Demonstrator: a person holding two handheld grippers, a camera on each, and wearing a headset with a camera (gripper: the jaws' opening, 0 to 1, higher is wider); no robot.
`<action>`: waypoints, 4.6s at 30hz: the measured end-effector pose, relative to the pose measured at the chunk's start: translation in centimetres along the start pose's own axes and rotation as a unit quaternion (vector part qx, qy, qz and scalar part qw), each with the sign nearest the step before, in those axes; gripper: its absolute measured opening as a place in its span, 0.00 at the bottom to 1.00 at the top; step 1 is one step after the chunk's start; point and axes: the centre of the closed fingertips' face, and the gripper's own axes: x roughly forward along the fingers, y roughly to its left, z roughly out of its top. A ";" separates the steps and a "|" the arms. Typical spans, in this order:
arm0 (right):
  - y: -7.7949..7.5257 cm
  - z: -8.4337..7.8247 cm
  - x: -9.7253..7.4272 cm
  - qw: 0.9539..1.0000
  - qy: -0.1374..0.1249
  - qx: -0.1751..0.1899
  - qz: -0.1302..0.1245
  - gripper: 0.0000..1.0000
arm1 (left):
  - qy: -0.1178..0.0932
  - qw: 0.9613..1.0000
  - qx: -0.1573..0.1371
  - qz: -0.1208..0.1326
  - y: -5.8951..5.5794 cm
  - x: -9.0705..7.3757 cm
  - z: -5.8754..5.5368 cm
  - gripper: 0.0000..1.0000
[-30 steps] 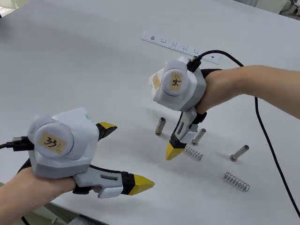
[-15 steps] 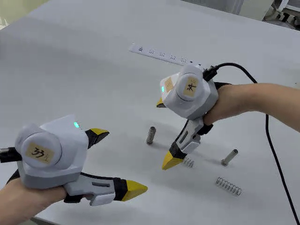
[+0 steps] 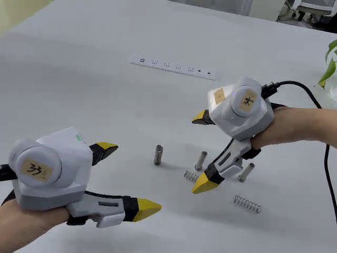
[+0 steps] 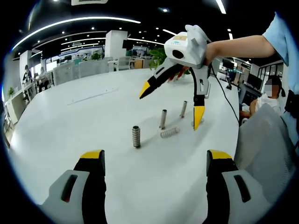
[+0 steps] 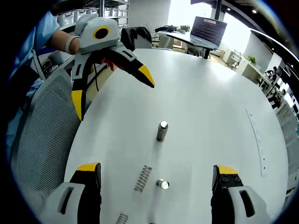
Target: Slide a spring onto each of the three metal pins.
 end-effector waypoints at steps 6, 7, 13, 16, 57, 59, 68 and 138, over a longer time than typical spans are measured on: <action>0.4 -1.9 -1.8 0.999 -0.017 0.028 -0.023 0.99 | 0.003 1.000 0.013 -0.009 -0.2 0.6 0.6 0.87; 0.5 -2.2 -2.1 0.999 -0.021 0.036 -0.029 0.99 | 0.002 1.000 0.015 -0.011 -0.3 0.7 0.7 0.87; 0.8 -3.8 -4.0 0.996 -0.037 0.063 -0.055 0.99 | 0.005 1.000 0.022 -0.022 -0.7 1.3 1.1 0.86; 1.1 -4.5 -4.9 0.994 -0.045 0.075 -0.065 0.99 | 0.006 0.999 0.026 -0.027 -0.9 1.7 1.3 0.86; 9.1 -14.9 -11.9 0.955 -0.063 0.236 -0.168 0.99 | 0.045 0.991 0.084 -0.093 -3.1 4.8 1.3 0.84; 9.4 -15.1 -11.9 0.954 -0.063 0.241 -0.170 0.99 | 0.047 0.991 0.088 -0.094 -3.1 4.9 1.4 0.83; 10.1 -14.8 -11.5 0.949 -0.077 0.255 -0.171 0.99 | 0.043 0.986 0.121 -0.110 -3.4 6.1 2.3 0.72; 13.5 -16.8 -11.1 0.922 -0.091 0.329 -0.180 0.96 | 0.147 0.953 0.212 -0.159 -3.9 11.9 -2.3 0.09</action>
